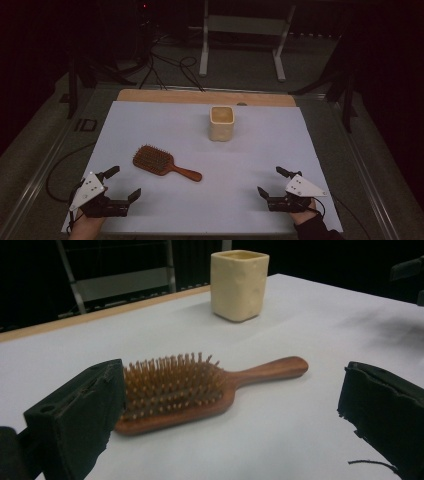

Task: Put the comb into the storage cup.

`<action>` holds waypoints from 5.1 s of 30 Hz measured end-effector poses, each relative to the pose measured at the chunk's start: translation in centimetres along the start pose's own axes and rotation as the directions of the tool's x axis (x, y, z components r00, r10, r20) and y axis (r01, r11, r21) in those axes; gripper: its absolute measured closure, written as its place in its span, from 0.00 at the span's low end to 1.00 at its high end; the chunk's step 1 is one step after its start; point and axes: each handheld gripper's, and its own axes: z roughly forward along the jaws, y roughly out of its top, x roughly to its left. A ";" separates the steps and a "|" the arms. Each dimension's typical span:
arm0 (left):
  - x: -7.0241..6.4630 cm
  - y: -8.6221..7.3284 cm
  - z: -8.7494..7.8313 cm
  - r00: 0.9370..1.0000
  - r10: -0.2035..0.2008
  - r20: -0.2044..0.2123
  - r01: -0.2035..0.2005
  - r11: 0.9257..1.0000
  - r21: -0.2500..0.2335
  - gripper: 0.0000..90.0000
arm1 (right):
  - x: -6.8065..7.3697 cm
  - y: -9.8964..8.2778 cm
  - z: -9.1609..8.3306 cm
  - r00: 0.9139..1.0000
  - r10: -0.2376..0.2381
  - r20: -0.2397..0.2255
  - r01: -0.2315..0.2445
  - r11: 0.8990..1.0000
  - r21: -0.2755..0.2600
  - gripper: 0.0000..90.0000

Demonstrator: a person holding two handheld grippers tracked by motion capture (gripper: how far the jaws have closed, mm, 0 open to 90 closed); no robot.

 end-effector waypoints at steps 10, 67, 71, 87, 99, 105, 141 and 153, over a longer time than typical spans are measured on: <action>-0.7 3.2 1.2 0.998 0.021 0.063 -0.022 0.999 0.029 0.00 | 0.0 0.0 -0.1 1.000 0.008 0.002 -0.008 1.000 -0.008 0.10; -4.2 9.2 11.5 0.959 0.048 0.278 -0.103 0.977 0.185 0.01 | -0.3 0.0 -0.1 0.999 0.035 -0.018 -0.036 0.999 -0.030 0.11; -4.7 8.9 12.4 0.956 0.048 0.289 -0.106 0.977 0.186 0.01 | -0.3 0.0 -0.1 0.999 0.034 -0.021 -0.034 0.999 -0.030 0.11; -5.4 6.6 16.3 0.950 0.002 0.312 -0.076 0.971 0.225 0.19 | -0.3 0.0 -0.1 0.999 0.034 -0.028 -0.034 0.999 -0.032 0.11; -5.3 5.1 17.8 0.967 -0.025 0.254 -0.052 0.955 0.293 0.45 | -0.2 0.0 -0.1 0.999 0.034 -0.032 -0.035 0.999 -0.033 0.11; -5.1 4.6 18.5 0.978 -0.043 0.206 -0.025 0.948 0.317 0.68 | -0.2 0.0 -0.1 0.999 0.034 -0.033 -0.035 0.999 -0.034 0.11; -5.5 2.8 20.9 0.993 -0.056 0.106 -0.007 0.852 0.523 1.00 | -0.3 0.0 -0.1 0.999 0.039 -0.036 -0.040 0.998 -0.039 0.11; -5.9 2.6 19.6 0.990 -0.062 0.128 -0.019 0.835 0.550 1.00 | -0.2 0.1 0.0 0.999 0.039 -0.038 -0.040 0.999 -0.035 0.11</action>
